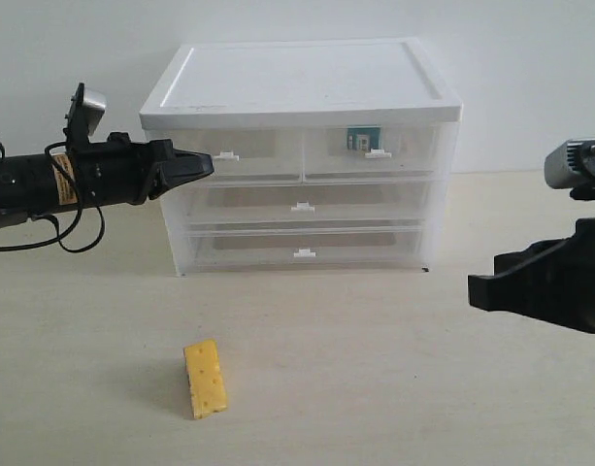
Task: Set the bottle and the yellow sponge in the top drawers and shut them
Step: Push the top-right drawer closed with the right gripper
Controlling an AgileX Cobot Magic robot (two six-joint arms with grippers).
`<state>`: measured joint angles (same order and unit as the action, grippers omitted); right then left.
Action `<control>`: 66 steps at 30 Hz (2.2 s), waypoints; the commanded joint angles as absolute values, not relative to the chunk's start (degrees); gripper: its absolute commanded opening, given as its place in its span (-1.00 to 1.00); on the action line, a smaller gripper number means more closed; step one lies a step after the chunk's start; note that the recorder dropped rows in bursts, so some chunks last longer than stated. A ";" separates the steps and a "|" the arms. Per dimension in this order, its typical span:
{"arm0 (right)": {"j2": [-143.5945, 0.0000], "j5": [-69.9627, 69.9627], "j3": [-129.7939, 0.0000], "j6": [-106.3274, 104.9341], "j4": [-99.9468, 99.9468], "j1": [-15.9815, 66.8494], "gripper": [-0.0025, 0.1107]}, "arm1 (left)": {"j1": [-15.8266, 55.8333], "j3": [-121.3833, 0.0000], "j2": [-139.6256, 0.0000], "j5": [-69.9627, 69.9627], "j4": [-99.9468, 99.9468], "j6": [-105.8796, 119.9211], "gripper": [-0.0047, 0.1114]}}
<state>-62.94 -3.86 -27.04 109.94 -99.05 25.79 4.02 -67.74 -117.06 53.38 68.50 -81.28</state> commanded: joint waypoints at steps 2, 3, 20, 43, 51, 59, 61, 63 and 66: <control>-62.62 -5.41 -30.35 110.53 -99.41 25.78 -0.96 | 3.04 -68.64 -117.40 47.95 62.76 -80.92 -0.85; -62.82 -5.41 -31.05 110.63 -99.41 25.78 -0.96 | 3.04 -68.64 -117.40 47.95 62.76 -80.92 -0.85; -79.64 -10.97 -45.39 109.24 -99.95 25.78 -0.96 | 3.07 -68.64 -117.40 48.17 63.28 -80.92 -0.85; -94.66 56.02 -54.59 99.37 -83.87 0.38 -0.96 | 3.00 -68.64 -117.40 48.06 64.20 -81.25 -0.85; -106.84 62.32 -57.83 91.43 -70.12 0.52 -0.96 | 3.00 -68.64 -117.40 48.55 66.70 -82.65 -0.85; -113.42 57.56 -64.10 89.79 -68.72 0.52 -0.96 | 2.92 -68.64 -117.40 48.55 66.52 -82.65 -0.85; -113.81 56.13 -64.10 87.08 -67.23 0.52 -0.96 | 2.92 -68.64 -117.40 48.55 66.36 -82.65 -0.85; -113.81 53.86 -64.10 84.89 -67.13 0.52 -0.96 | 2.92 -68.64 -117.40 48.55 66.24 -82.65 -0.85; -113.81 51.38 -64.10 82.10 -66.86 0.52 -0.96 | 2.92 -68.64 -117.40 48.55 66.24 -82.65 -0.85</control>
